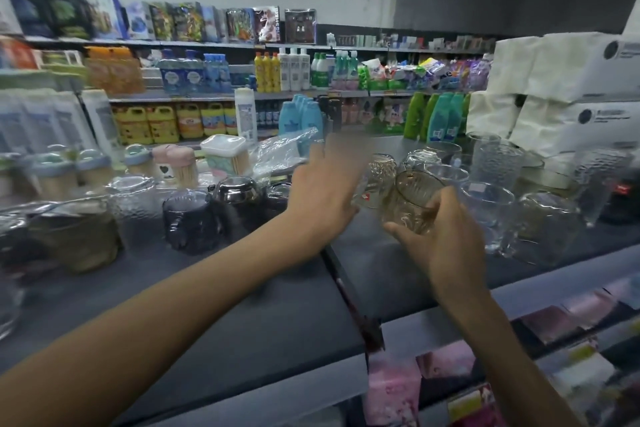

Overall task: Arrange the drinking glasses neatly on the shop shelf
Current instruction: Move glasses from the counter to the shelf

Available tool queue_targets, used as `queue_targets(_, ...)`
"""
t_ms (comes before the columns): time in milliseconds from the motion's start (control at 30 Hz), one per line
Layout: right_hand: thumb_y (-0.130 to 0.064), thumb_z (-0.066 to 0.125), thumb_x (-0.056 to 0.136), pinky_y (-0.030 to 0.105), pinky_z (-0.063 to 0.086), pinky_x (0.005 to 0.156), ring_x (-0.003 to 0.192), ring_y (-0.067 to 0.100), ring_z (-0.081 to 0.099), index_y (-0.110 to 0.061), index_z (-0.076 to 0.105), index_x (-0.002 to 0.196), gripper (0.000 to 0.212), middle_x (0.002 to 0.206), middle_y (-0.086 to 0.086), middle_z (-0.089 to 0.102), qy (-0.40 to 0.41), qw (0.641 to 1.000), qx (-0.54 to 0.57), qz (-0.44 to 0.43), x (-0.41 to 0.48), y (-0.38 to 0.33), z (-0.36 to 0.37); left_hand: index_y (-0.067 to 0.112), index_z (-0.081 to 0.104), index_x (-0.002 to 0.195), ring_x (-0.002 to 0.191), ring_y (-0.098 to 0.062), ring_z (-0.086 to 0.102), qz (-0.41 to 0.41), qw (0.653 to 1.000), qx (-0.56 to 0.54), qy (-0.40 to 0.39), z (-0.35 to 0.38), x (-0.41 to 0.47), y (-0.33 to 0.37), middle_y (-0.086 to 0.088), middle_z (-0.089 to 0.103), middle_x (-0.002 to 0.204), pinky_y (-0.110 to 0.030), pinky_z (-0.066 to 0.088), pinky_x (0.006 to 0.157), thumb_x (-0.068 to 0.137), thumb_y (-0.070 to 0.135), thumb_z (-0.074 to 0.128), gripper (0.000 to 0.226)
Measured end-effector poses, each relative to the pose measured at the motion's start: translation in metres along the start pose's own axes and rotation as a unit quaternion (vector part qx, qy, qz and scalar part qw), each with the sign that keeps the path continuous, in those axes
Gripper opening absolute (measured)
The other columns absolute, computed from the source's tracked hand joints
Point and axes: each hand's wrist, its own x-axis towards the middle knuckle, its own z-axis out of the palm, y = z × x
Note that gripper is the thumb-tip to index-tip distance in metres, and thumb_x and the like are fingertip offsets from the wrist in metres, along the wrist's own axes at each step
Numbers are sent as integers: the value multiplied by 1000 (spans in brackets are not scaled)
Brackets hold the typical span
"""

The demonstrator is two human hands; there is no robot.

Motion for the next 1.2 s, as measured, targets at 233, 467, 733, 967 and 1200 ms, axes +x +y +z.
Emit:
queue_targets(233,-13,90,73,18,55,68,79,1,70,-5,51,103,50,94,-1,67,-33,916,400,9,-46,-25,-41,45,46,119,102,-21,59,-107,955,-269,70,-66,-64,-8,1,57,121,-35,54,78,67,57,88,68)
queue_targets(467,-13,79,77,47,55,99,120,24,68,-35,49,141,74,128,-1,70,-162,755,633,52,-105,-55,-54,36,50,127,115,-10,61,-302,837,-429,155,-116,-167,-25,10,60,127,-29,52,93,53,46,100,90)
queue_targets(733,-16,68,87,50,50,108,135,37,55,0,47,147,66,145,20,58,-368,482,770,197,-189,-142,-21,28,55,119,103,-29,75,-492,635,-565,187,-169,-301,-80,-11,70,128,-42,60,87,42,29,102,90)
queue_targets(967,-26,61,95,43,50,101,120,30,64,-5,63,131,41,135,17,65,-475,350,760,273,-269,-253,21,0,53,137,106,-28,75,-520,591,-565,246,-230,-408,-175,-15,73,114,-43,63,82,65,25,93,86)
queue_targets(1200,-38,68,89,54,52,102,126,48,60,-4,73,117,44,135,24,64,-503,330,725,336,-352,-376,85,24,53,131,103,-29,75,-528,645,-486,262,-262,-500,-318,-15,68,125,-48,62,90,50,33,102,95)
